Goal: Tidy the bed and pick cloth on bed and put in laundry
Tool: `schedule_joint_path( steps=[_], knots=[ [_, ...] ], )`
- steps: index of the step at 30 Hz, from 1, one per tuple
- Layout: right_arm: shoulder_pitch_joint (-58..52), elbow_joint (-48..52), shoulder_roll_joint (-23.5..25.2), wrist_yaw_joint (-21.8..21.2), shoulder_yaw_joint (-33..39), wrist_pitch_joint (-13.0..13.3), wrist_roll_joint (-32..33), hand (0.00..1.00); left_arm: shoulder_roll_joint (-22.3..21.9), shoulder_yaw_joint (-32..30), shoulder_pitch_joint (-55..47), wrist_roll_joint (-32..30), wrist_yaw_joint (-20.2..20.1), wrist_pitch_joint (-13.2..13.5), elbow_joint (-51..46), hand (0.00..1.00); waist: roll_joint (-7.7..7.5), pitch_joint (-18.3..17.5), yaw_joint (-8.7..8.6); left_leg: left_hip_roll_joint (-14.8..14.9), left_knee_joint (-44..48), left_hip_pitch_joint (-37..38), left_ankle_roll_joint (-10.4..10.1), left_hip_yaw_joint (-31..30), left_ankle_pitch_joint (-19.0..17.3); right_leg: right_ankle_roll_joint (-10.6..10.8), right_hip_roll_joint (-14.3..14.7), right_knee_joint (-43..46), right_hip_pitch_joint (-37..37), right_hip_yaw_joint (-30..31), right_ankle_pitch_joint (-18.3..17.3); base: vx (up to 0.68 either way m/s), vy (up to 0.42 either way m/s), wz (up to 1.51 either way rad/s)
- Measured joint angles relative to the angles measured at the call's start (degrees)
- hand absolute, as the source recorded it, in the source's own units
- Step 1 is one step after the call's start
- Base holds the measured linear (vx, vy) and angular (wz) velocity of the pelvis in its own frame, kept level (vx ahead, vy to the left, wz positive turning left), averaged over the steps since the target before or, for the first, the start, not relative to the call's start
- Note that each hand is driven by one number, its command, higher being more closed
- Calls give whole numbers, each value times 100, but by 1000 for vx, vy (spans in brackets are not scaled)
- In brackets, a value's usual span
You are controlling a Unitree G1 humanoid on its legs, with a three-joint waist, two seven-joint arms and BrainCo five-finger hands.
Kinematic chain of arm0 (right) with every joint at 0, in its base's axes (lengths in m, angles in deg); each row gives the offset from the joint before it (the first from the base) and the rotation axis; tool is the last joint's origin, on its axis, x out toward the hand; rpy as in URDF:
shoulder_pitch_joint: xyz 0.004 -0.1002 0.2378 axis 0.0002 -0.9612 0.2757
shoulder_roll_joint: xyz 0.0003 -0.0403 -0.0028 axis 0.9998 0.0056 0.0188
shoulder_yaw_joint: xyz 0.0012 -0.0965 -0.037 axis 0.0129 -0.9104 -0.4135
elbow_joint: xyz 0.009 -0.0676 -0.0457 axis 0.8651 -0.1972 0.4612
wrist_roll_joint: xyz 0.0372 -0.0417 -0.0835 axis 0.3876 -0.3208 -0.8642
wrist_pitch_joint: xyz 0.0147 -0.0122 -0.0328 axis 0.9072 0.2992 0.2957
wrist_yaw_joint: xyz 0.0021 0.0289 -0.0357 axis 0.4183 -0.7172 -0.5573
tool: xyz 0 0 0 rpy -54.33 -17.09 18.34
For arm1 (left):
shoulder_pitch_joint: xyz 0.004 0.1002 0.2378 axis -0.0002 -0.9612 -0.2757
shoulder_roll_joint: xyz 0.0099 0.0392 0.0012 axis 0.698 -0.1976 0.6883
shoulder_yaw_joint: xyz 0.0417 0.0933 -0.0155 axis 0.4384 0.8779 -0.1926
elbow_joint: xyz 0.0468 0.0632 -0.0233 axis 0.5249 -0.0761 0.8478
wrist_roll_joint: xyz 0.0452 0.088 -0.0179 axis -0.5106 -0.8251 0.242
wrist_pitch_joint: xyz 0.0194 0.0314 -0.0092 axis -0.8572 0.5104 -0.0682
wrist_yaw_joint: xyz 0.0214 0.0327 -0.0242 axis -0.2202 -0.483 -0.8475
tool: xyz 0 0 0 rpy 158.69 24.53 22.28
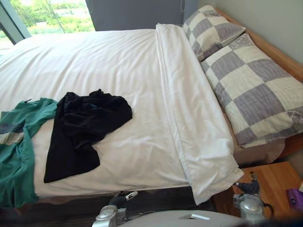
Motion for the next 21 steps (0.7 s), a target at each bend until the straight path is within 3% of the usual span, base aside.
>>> schedule_joint_path(
  steps=[5,6,9,11,16,18,21],
  knots=[
    [41,1269,-461,-367,226,-252,4,0,68,9,-114,52,6,-74,-120,0,-104,-153,-25,-26,1,-187,-9,-13,-21,-8,-23,-5,-183,12,-4,-54,12,2],
    [120,1486,-476,-508,226,-295,73,100,90,10,-126,114,8,-96,-119,0,-81,-186,-30,-44,2,-193,6,-28,-12,-3,-41,-8,-204,12,13,36,25,3],
    [412,1842,-476,-865,164,-354,545,100,110,18,-144,245,20,-124,-115,0,-84,-190,-39,-82,6,-190,81,-33,6,-27,-70,-13,-196,10,67,38,37,-2],
    [637,2219,-477,-1411,-25,-343,1783,100,119,28,-147,302,54,-167,-113,0,-76,-192,-40,-108,14,-192,97,-37,15,1,-74,-37,-188,6,89,48,19,0],
    [1026,2544,-376,-2027,-439,-326,3960,100,90,56,-137,462,179,-247,-111,0,-3,-175,-30,-120,41,-196,123,-194,32,29,-80,-87,-120,-122,106,34,-11,10],
    [1153,2556,-259,-2098,-519,-105,4787,100,59,68,-132,494,182,-293,-113,0,76,-126,-32,-119,40,-204,138,-261,44,32,-83,-91,-94,-196,104,-18,-27,26],
    [1566,2599,-88,-2120,-531,422,5917,100,-38,143,-64,507,191,-345,-131,0,318,3,-33,-163,38,-478,240,-443,135,36,-166,-27,-317,-330,101,-76,-2,28]
  ],
)
